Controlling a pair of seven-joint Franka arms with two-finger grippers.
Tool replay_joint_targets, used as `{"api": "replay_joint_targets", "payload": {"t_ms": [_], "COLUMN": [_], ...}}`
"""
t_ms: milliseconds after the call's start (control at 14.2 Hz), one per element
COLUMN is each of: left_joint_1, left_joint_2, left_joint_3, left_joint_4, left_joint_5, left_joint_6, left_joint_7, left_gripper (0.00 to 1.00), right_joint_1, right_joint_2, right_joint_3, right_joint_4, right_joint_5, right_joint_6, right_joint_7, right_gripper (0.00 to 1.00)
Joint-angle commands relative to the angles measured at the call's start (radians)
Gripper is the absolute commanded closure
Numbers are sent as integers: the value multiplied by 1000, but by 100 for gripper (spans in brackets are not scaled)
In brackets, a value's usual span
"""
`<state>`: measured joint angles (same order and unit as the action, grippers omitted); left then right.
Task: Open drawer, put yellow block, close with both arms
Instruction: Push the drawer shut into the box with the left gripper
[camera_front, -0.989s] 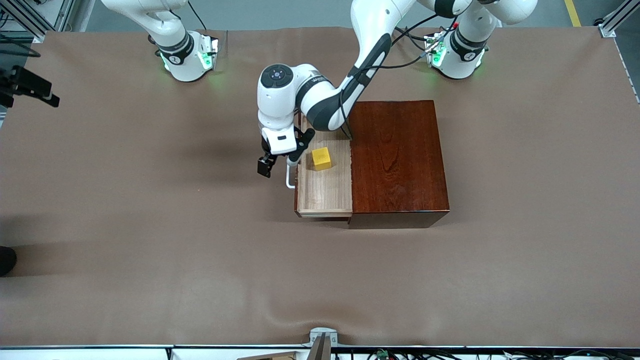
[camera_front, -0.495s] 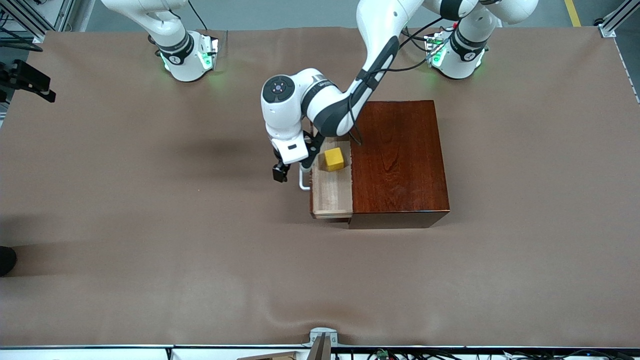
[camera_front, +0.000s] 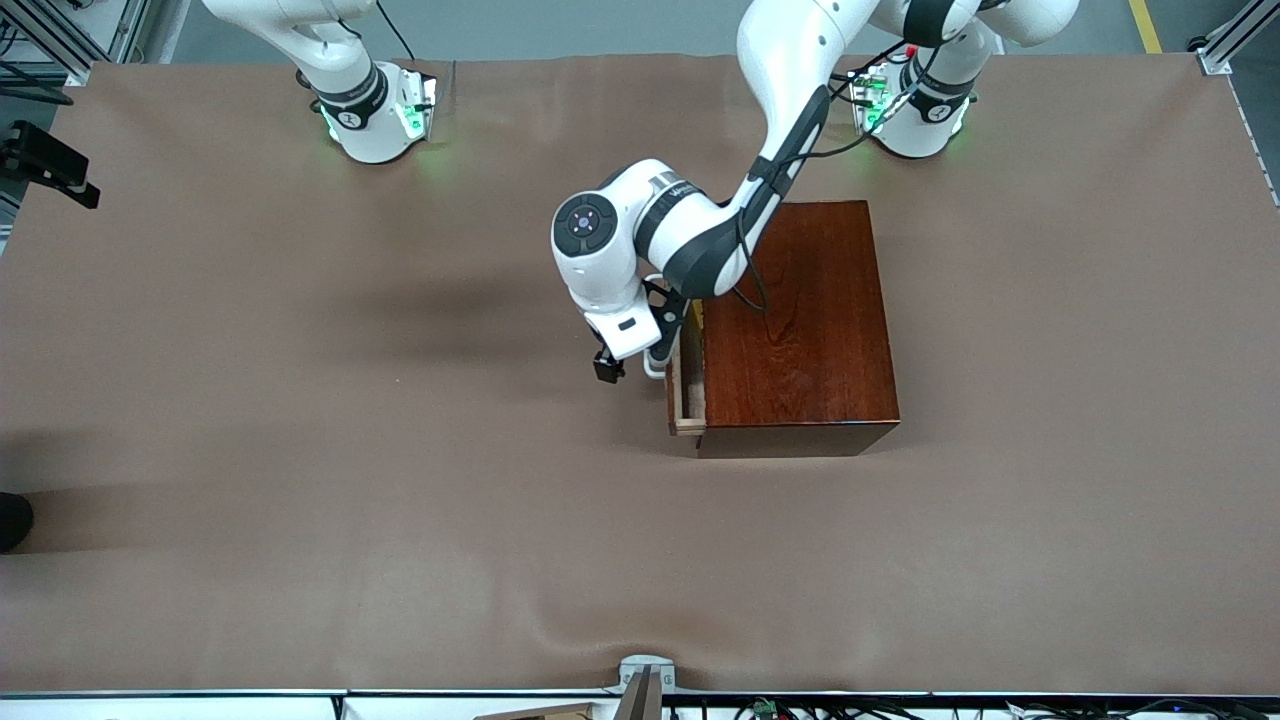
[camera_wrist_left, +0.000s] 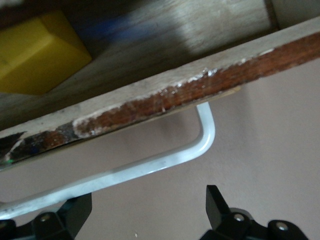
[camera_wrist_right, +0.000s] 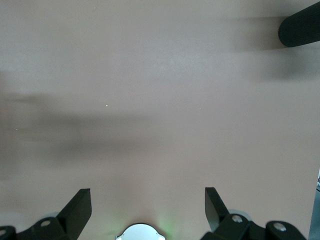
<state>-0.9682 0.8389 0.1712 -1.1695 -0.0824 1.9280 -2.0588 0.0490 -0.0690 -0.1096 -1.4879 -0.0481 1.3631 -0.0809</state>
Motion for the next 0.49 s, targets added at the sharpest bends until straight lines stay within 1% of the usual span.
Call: {"api": "replay_joint_targets", "payload": {"t_ms": [0,424], "left_joint_1": [29,58], "left_joint_2": [-26,-50], "left_joint_3": [13,14], "left_joint_4": [-16,-18], "left_joint_5": [0,4], "left_joint_6": [-46,-144], "left_joint_7": [45,45], "left_gripper": [0,0], "right_joint_1": [-11,-12], "right_joint_2": [9,9], "right_joint_3": [7,7], "right_joint_4": [23,23], "right_joint_5": [60,68], "right_joint_6": [1,7], "right_joint_7": [-13,-14], "right_gripper": [0,0]}}
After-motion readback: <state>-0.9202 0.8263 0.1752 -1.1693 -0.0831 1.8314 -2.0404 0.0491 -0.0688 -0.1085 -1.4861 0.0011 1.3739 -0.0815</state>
